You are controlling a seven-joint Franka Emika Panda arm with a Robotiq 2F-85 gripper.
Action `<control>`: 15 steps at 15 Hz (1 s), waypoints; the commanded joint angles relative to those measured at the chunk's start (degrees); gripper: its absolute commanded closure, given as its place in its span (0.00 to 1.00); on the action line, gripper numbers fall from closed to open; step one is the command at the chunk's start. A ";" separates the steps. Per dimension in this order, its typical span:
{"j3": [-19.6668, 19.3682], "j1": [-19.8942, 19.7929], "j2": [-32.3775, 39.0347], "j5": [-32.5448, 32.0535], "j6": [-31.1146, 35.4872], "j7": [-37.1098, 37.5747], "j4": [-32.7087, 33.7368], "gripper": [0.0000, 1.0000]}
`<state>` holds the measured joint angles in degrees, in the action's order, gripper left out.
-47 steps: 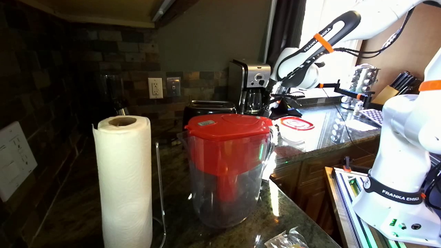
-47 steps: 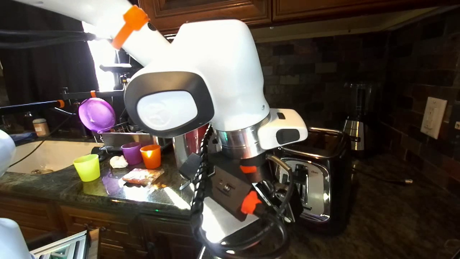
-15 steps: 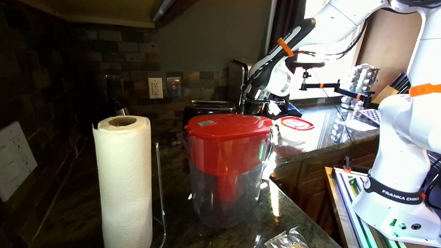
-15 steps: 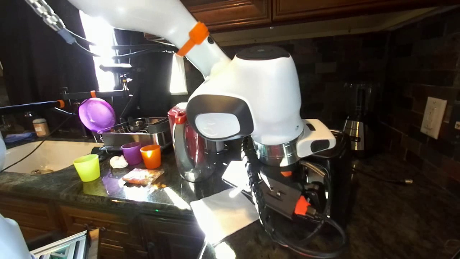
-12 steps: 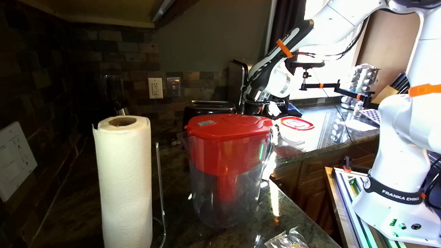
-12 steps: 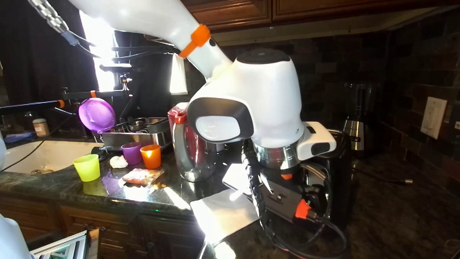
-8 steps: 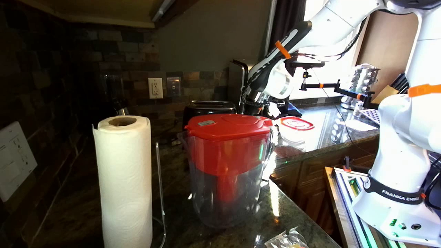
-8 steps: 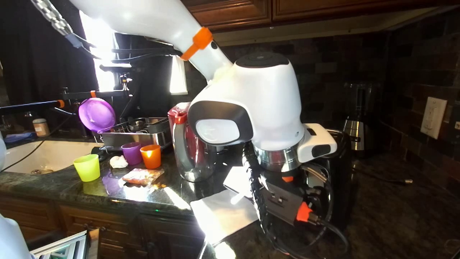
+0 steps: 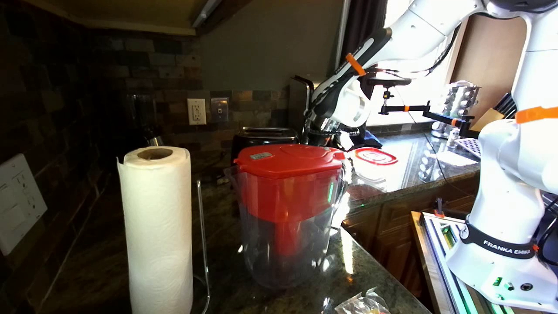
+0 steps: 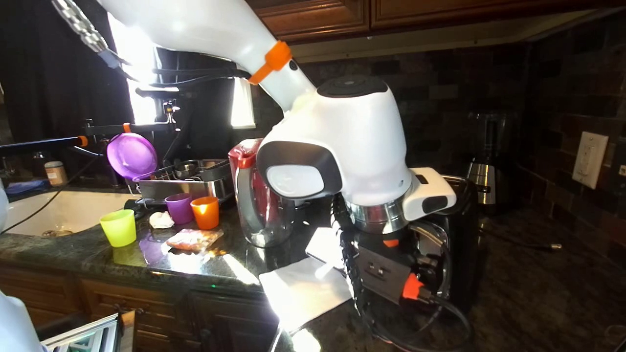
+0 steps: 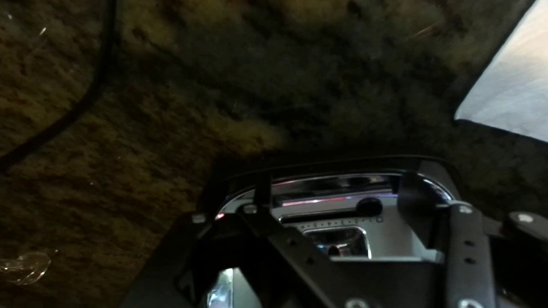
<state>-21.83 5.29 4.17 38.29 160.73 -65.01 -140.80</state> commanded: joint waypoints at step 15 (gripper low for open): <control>0.79 0.07 0.82 2.76 1.47 -3.36 0.31 0.54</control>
<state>-21.56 5.28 4.32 39.19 160.76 -66.82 -140.89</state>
